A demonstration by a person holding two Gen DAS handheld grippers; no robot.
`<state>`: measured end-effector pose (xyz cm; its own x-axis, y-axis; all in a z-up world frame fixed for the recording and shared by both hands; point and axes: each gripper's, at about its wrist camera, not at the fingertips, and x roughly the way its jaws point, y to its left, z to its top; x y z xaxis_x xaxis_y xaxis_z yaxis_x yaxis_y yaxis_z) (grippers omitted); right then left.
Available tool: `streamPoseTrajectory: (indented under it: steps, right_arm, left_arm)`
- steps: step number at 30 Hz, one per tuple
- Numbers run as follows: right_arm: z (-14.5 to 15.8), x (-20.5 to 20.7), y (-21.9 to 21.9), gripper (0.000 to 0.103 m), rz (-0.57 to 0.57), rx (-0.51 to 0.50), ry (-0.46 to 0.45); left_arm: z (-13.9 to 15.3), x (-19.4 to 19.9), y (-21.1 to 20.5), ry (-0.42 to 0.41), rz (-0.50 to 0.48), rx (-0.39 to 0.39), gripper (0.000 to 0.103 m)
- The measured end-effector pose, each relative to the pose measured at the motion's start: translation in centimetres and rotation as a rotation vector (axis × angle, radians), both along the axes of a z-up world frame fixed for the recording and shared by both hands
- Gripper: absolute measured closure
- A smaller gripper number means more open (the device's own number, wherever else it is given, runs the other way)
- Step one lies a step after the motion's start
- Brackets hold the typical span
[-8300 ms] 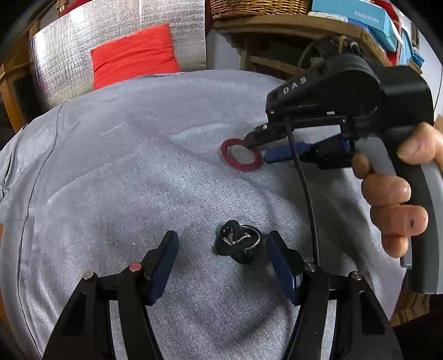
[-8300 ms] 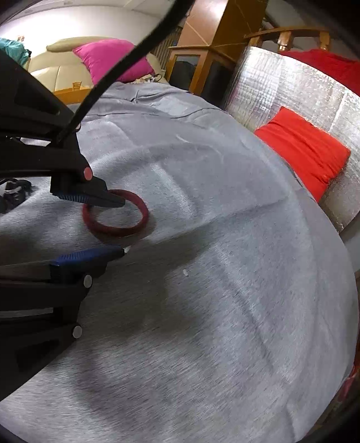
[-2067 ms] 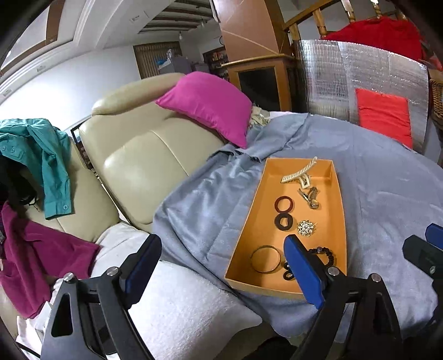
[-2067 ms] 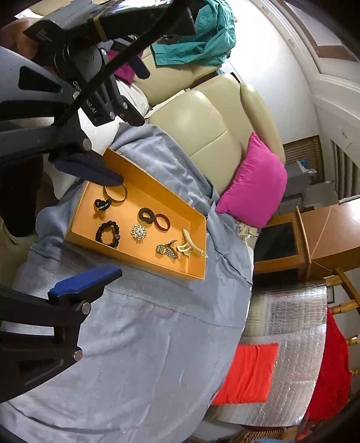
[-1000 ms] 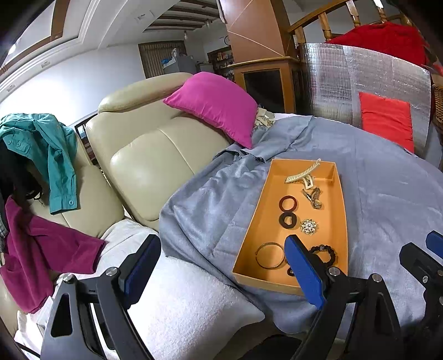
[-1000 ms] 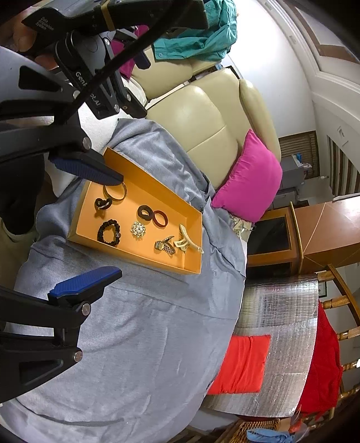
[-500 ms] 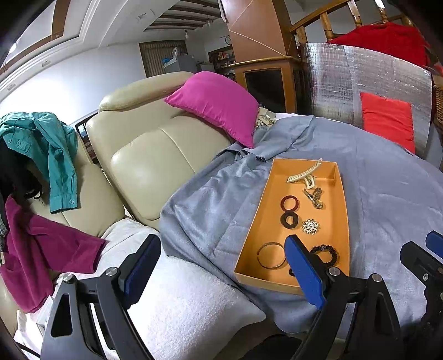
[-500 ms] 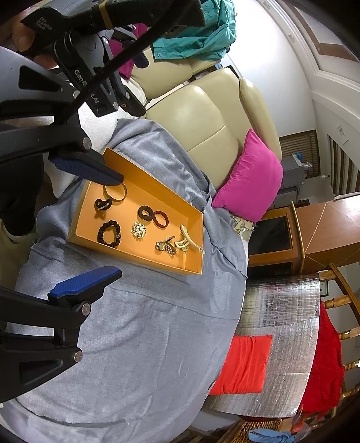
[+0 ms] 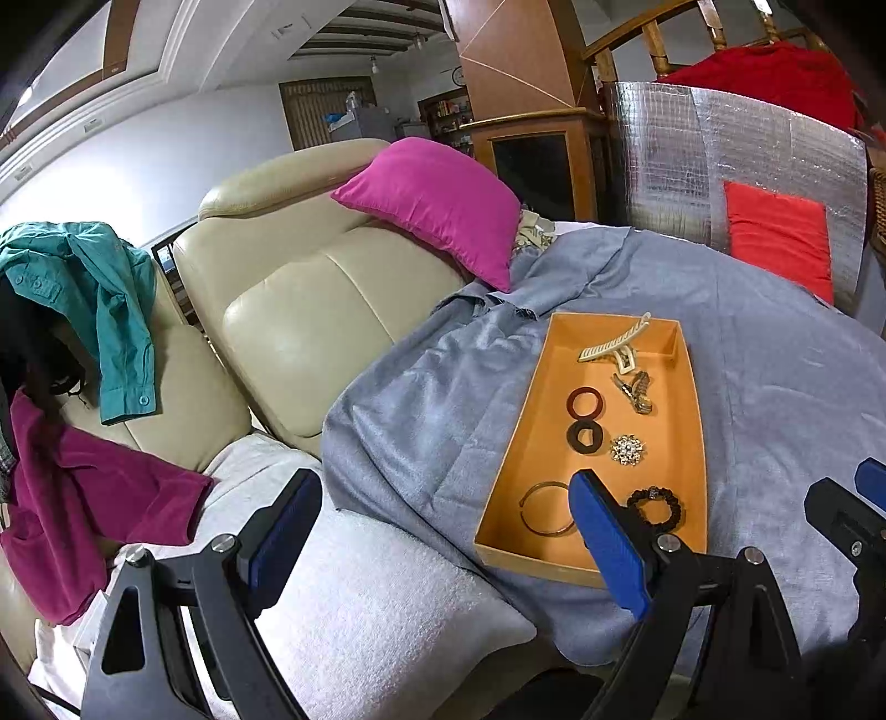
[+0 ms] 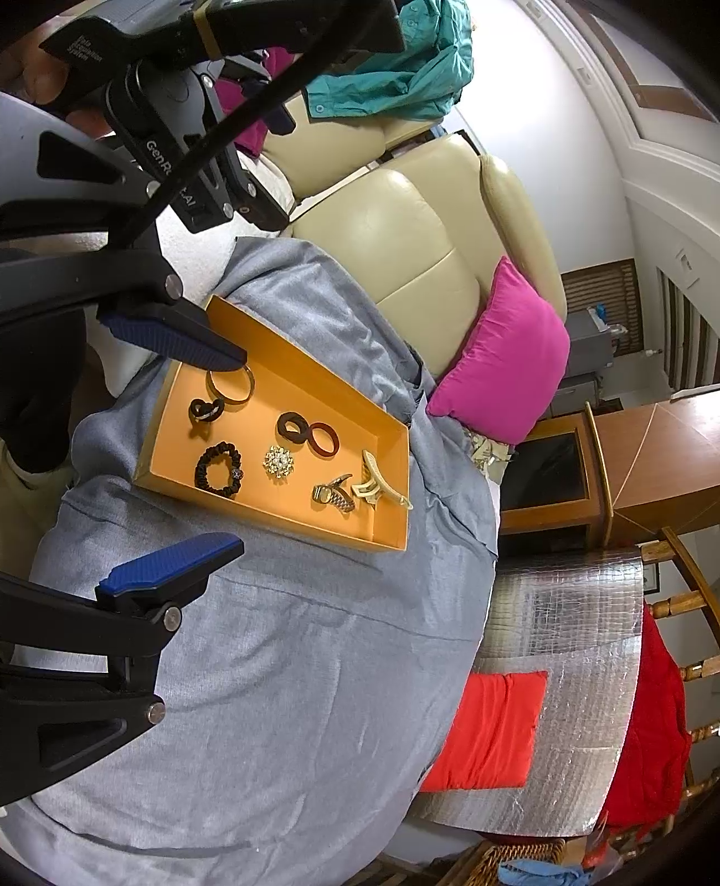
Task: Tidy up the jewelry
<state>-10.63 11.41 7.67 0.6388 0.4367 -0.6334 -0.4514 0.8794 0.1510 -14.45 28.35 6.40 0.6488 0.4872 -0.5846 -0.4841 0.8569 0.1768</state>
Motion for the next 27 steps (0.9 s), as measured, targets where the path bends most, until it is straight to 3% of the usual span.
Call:
streamPoseTrajectory:
  steps: [27]
  right_arm:
    - [-1.0,2.0,2.9,0.038,0.019,-0.023,0.023]
  left_arm:
    - [-0.7,0.9,2.5,0.024,0.038,0.015,0.012]
